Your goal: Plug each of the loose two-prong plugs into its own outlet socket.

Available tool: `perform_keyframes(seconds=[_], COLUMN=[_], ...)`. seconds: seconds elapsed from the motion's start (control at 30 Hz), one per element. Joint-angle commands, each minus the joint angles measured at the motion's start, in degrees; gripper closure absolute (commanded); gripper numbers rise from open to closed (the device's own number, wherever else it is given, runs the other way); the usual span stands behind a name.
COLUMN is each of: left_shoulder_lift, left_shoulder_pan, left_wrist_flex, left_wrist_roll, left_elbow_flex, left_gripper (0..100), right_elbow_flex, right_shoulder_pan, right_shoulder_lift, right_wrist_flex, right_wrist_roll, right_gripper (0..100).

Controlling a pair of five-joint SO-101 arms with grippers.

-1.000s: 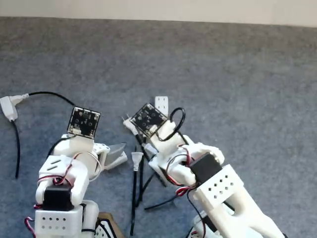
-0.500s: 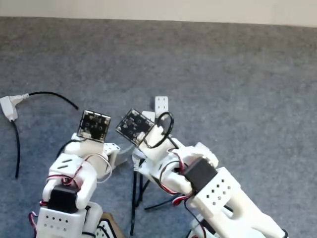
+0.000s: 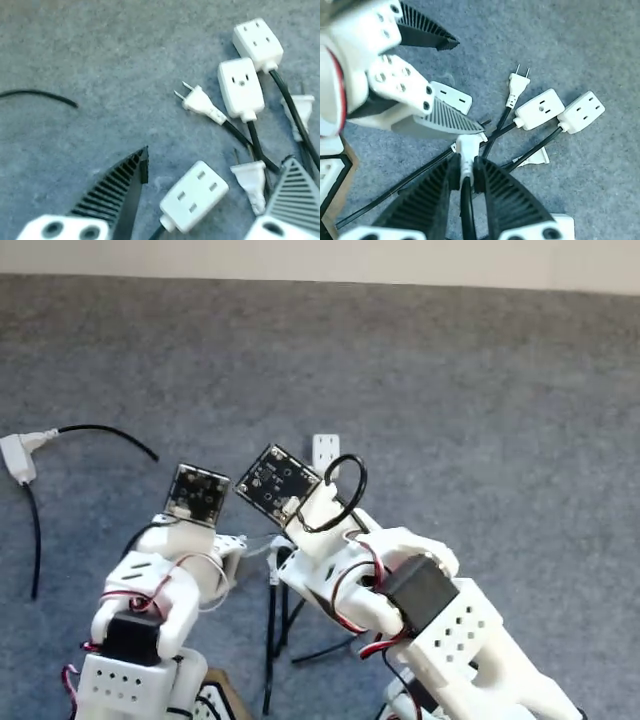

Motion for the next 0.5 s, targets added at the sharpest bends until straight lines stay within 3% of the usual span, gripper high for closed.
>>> perform_keyframes(seconds=[0.0,0.17,0.3,0.47], left_shoulder_lift=[-0.04,9.27,29.93,56.75], left_shoulder_pan=[-8.66,-14.29,-19.03,-30.55], left_wrist_flex=[-0.53,3.52,7.21,12.04], left_wrist_roll=[-0.18,-0.18,-0.09,-0.18], left_elbow_flex=[-6.64,-18.86,-34.07,-55.16], left_gripper=[61,61,61,61], right_elbow_flex=[0.13,-0.57,-7.87,-22.64], right_shoulder_pan=[2.68,3.65,3.65,3.03], right_shoulder_lift=[0.04,3.21,15.78,32.22], right_wrist_flex=[0.04,0.22,0.40,6.02], right_wrist_roll=[1.67,1.85,-0.18,-6.33], right_gripper=[99.4,99.4,99.4,99.4])
